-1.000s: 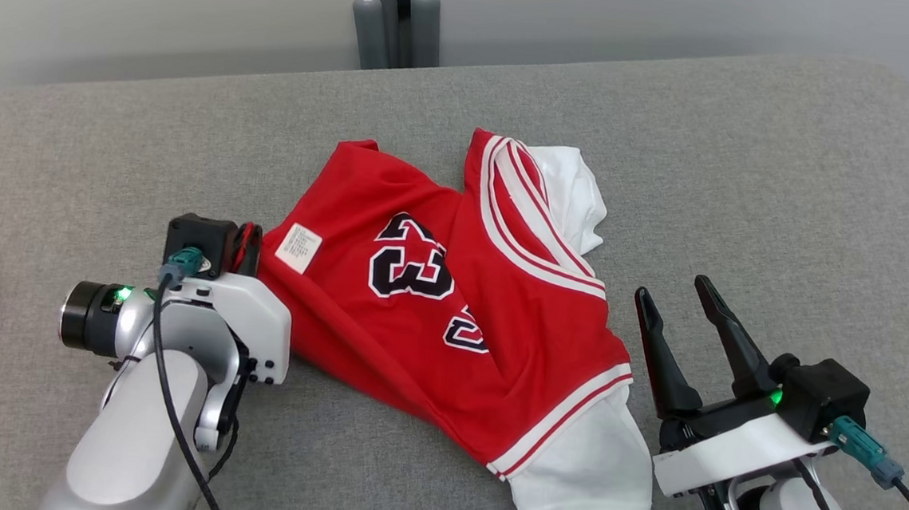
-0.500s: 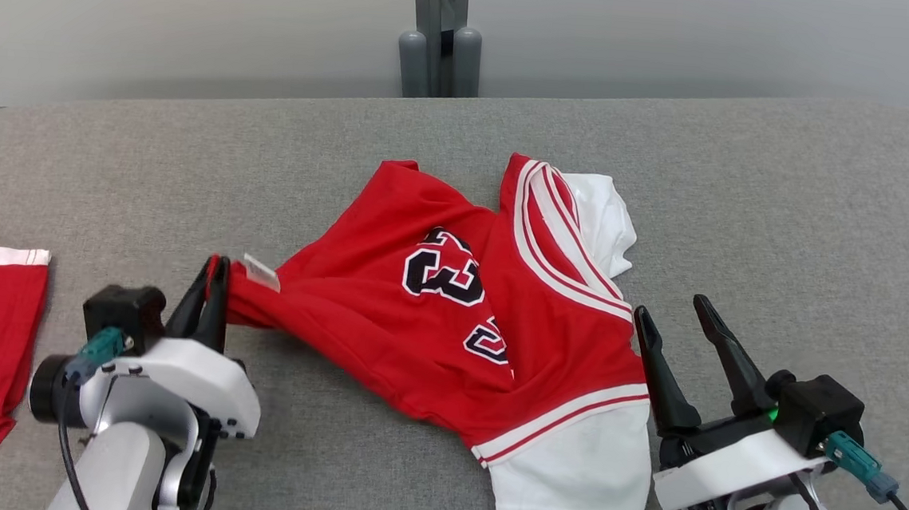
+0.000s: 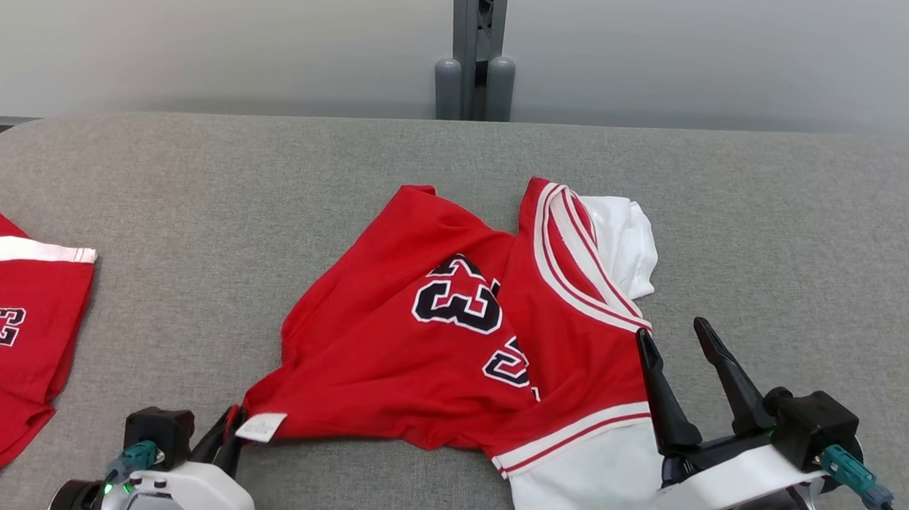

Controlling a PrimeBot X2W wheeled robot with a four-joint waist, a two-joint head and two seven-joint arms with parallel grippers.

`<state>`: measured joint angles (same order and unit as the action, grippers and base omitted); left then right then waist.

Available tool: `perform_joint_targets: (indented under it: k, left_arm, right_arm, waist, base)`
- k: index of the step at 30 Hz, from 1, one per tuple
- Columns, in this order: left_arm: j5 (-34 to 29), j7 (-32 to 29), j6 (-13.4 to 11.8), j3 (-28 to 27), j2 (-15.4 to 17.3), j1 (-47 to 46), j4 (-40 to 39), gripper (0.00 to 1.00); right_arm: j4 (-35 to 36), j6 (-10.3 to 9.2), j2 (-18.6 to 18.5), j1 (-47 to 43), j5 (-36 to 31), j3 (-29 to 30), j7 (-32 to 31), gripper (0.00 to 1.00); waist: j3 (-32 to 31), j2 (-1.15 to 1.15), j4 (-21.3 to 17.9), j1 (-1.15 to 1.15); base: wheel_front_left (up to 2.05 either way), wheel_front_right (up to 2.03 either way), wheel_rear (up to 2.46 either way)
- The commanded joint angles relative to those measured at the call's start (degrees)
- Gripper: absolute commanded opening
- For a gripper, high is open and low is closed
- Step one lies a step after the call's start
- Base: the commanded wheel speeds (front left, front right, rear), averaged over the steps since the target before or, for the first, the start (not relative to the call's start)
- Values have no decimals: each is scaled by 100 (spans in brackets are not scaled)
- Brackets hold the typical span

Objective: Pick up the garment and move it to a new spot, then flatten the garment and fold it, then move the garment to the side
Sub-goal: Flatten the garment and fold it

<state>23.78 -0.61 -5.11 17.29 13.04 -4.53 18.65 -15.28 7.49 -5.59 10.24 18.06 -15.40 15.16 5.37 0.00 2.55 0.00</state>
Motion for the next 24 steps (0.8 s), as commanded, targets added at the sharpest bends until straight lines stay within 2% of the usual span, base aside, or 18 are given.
perform_joint_targets:
  k: [1, 2, 6, 12, 20, 24]
  left_arm:
    - [-34, -98, -50, 6, 53, 109, 72, 62]
    - [-43, -152, -121, -9, 67, 135, 108, 100]
    - [-108, -241, -446, -108, 116, 175, 156, 100]
    - [-13, 44, -834, -409, 17, 168, -79, 100]
    - [193, -86, -702, -277, -174, 260, -260, 100]
    - [158, -151, -721, -189, -163, 290, -192, 100]
  right_arm:
    - [-9, 1, -35, -34, 17, -2, 15, 100]
    - [-20, 1, -32, -36, 14, -17, 15, 100]
    - [-69, 1, -18, -55, 13, -61, 15, 100]
    - [-124, 1, -25, -80, 34, -86, 15, 100]
    - [-145, 1, -15, -90, 47, -149, 15, 100]
    - [-156, 1, -31, -108, 63, -169, 15, 100]
  waist:
    - [-30, 0, 27, 0]
    - [-45, 0, 35, 0]
    - [-107, 0, 47, 0]
    - [-187, 0, 29, 0]
    - [-218, 0, -38, 0]
    - [-218, 0, -82, 0]
  base:
    - [0, 0, 0]
    - [0, 0, 0]
    - [0, 0, 0]
    - [0, 0, 0]
    - [0, 0, 0]
    - [0, 0, 0]
